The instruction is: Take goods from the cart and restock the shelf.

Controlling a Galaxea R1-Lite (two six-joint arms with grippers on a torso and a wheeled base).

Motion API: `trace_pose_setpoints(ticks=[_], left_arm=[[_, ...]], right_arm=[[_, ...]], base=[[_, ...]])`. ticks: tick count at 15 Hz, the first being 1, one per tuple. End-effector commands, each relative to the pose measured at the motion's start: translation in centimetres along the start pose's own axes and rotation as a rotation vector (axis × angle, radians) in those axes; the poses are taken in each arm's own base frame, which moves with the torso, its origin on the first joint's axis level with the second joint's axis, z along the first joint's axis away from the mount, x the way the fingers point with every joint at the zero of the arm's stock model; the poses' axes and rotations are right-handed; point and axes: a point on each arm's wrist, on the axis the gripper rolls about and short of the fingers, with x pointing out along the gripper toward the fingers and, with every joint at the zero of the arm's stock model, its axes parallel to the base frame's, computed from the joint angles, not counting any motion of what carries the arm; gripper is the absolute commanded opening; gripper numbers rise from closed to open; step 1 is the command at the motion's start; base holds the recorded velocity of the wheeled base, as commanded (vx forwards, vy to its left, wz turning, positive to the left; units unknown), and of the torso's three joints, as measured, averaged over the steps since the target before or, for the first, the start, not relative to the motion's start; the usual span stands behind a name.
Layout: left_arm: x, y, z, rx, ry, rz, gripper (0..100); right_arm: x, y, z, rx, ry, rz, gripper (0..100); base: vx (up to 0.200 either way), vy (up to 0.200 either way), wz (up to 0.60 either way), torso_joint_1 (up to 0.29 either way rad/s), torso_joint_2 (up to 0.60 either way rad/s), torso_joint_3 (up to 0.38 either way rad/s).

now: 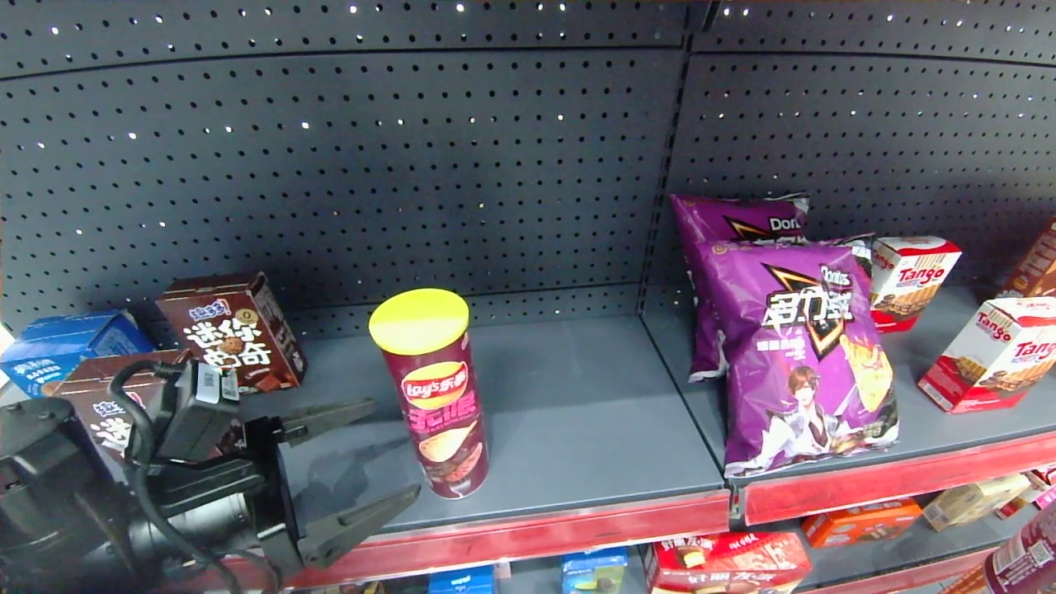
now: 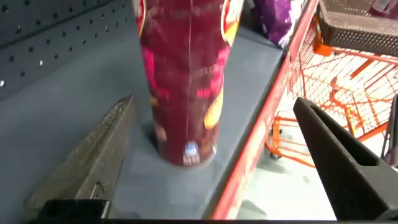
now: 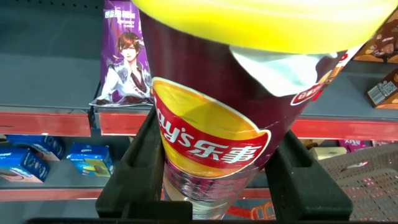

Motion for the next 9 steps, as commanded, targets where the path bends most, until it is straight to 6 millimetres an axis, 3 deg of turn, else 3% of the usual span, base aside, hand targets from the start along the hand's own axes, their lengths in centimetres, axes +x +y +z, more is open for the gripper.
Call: trace_pose_setpoints(ticks=[1, 9], left_arm=[[-1.3, -0.7, -0.1, 0.002, -0.004, 0.020, 100], [-4.2, -2.6, 0.4, 0.036, -0.045, 0.133, 100]], right_arm=[[0.0, 0.0, 0.0, 0.000, 0.001, 0.001, 0], [0.0, 0.0, -0.2, -0.001, 0.008, 0.000, 0]], base=[[0.000, 0.000, 0.00, 0.000, 0.00, 0.000], [0.000, 0.000, 0.00, 0.000, 0.00, 0.000]])
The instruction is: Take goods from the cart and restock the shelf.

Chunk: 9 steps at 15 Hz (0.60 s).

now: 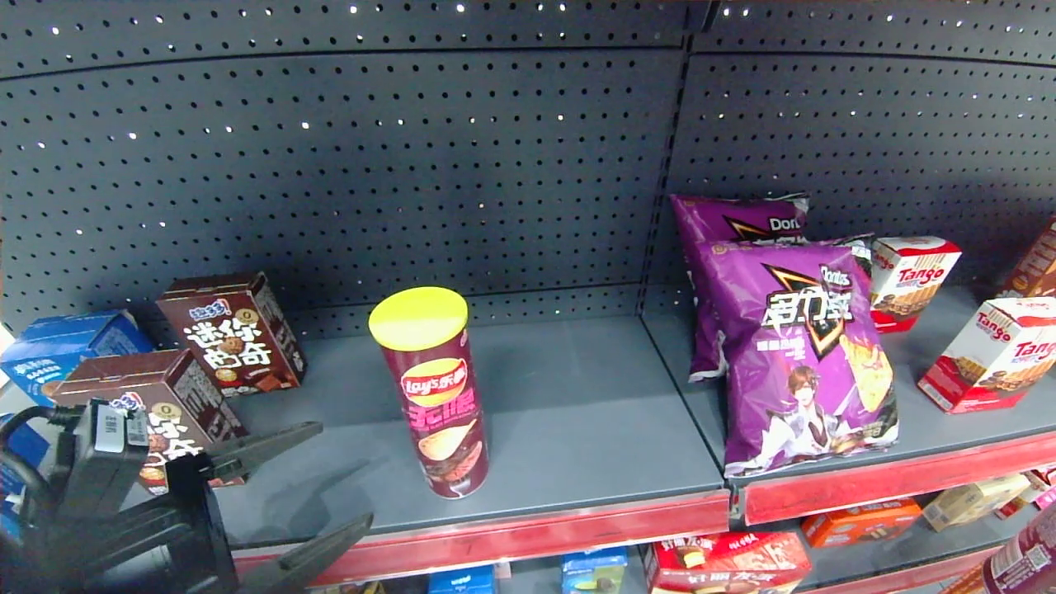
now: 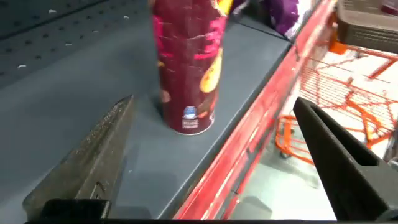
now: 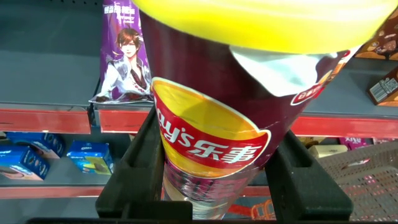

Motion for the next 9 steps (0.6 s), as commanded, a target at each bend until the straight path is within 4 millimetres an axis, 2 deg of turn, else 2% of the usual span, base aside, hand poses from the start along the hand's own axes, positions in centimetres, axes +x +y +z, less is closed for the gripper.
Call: trace_pose_setpoints(ticks=[1, 3, 4, 6, 9], left_arm=[[-0.6, -0.4, 0.6, 0.022, -0.032, 0.019, 100], [-0.8, -0.5, 0.9, 0.036, -0.050, 0.039, 100], [-1.5, -0.8, 1.6, 0.035, -0.093, 0.136, 100], [-2.4, -1.3, 2.3, 0.009, -0.140, 0.203, 100], [-3.8, -2.1, 1.8, -0.022, -0.093, 0.332, 100]], right_arm=[[0.0, 0.0, 0.0, 0.000, -0.002, 0.000, 0], [0.0, 0.0, 0.0, 0.000, -0.003, 0.000, 0], [0.0, 0.0, 0.1, 0.004, -0.008, -0.002, 0], [-0.1, 0.0, 0.2, 0.015, -0.010, -0.007, 0], [-0.2, -0.1, 0.5, 0.017, -0.023, -0.010, 0]], base=[[0.000, 0.000, 0.00, 0.000, 0.00, 0.000], [0.000, 0.000, 0.00, 0.000, 0.00, 0.000], [0.000, 0.000, 0.00, 0.000, 0.00, 0.000], [0.000, 0.000, 0.00, 0.000, 0.00, 0.000], [0.000, 0.000, 0.00, 0.000, 0.00, 0.000]])
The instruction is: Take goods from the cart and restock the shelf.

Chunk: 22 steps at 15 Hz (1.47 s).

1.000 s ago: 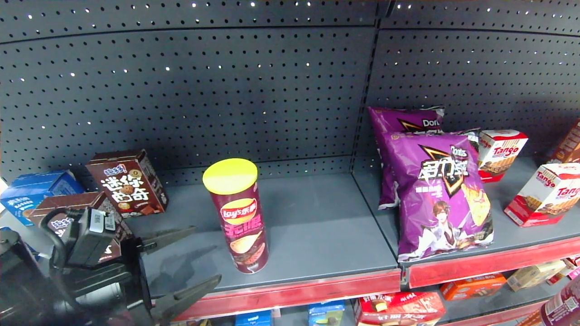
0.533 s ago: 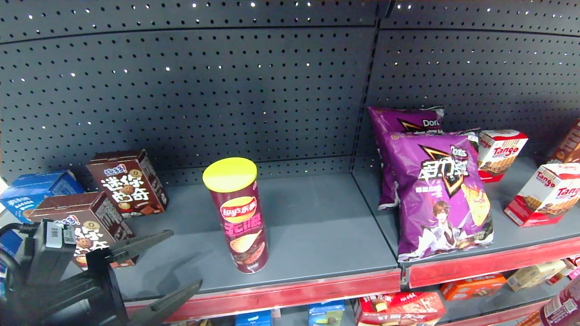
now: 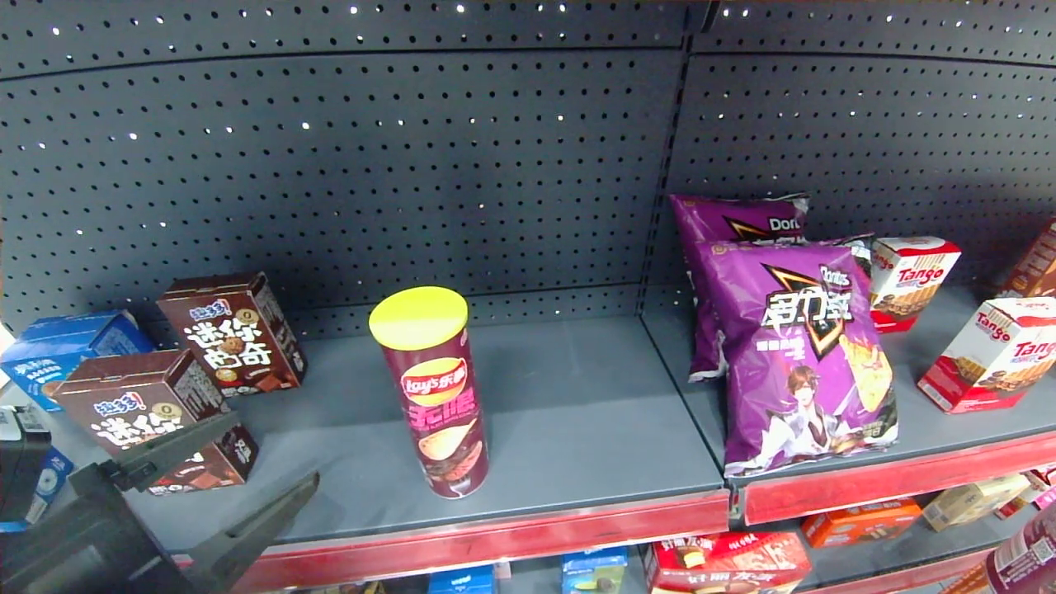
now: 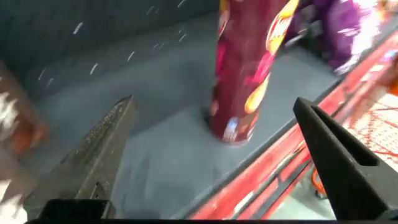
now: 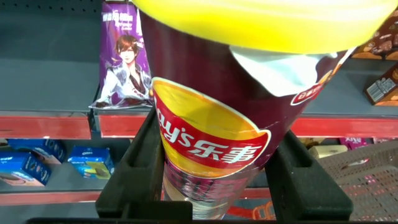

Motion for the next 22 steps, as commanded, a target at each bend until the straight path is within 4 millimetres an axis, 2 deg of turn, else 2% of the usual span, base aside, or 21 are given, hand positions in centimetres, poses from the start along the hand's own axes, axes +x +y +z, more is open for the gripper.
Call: trace_pose_setpoints(ticks=[1, 5, 9, 14, 17, 20, 22], left_arm=[[-1.6, -0.5, 0.6, 0.016, -0.040, 0.073, 100], [-4.7, -1.2, 0.4, 0.010, -0.061, 0.356, 100], [-8.2, -2.4, -0.7, 0.005, -0.078, 0.423, 100], [-12.7, -4.3, -2.4, -0.011, 0.005, 0.433, 100], [-13.5, -4.5, -3.9, -0.012, 0.011, 0.445, 100], [-13.1, -4.3, -6.3, -0.017, 0.042, 0.474, 100], [-13.0, -4.2, -6.8, -0.017, 0.057, 0.460, 100]], right_arm=[[-0.1, 0.0, 0.2, 0.000, -0.008, 0.001, 0], [-0.1, -0.1, 1.0, 0.004, -0.032, 0.006, 0], [-0.4, -0.2, 1.2, 0.007, -0.052, 0.006, 0], [-1.0, -0.2, 1.1, 0.010, -0.071, 0.005, 0], [-1.2, -0.2, 0.6, 0.011, -0.072, 0.015, 0], [-1.4, -0.3, 0.7, 0.013, -0.087, 0.011, 0], [-1.7, -0.3, 0.7, 0.015, -0.098, 0.010, 0]], base=[[0.000, 0.000, 0.00, 0.000, 0.00, 0.000], [0.000, 0.000, 0.00, 0.000, 0.00, 0.000], [0.000, 0.000, 0.00, 0.000, 0.00, 0.000], [0.000, 0.000, 0.00, 0.000, 0.00, 0.000], [0.000, 0.000, 0.00, 0.000, 0.00, 0.000], [0.000, 0.000, 0.00, 0.000, 0.00, 0.000], [0.000, 0.000, 0.00, 0.000, 0.00, 0.000]])
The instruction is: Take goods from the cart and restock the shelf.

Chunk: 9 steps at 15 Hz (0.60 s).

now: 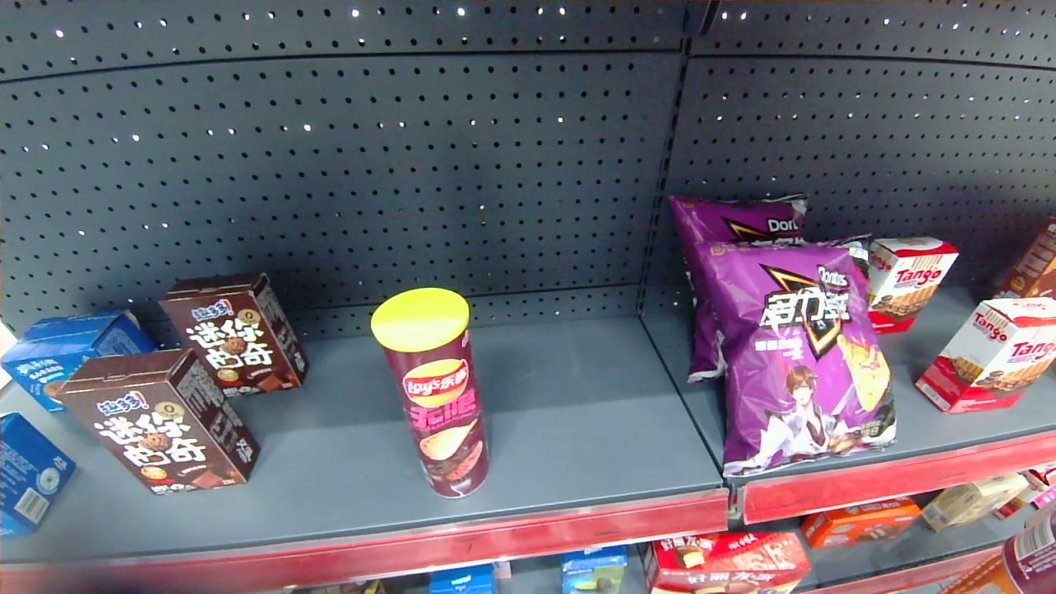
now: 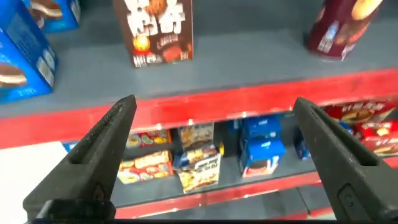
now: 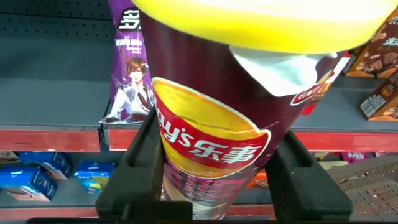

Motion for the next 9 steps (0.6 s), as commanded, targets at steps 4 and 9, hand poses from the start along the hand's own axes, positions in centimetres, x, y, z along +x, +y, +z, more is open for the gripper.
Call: trace_pose_setpoints(ticks=[4, 9], left_arm=[[0.0, -0.1, -0.7, 0.019, 0.014, -0.041, 100], [0.0, -0.1, -0.7, 0.012, 0.014, -0.036, 100]], right_arm=[[-0.2, 0.0, 0.0, 0.000, -0.011, 0.004, 0], [1.0, 0.2, 1.9, -0.001, -0.023, 0.097, 0]], base=[[0.000, 0.000, 0.00, 0.000, 0.00, 0.000], [0.000, 0.000, 0.00, 0.000, 0.00, 0.000]])
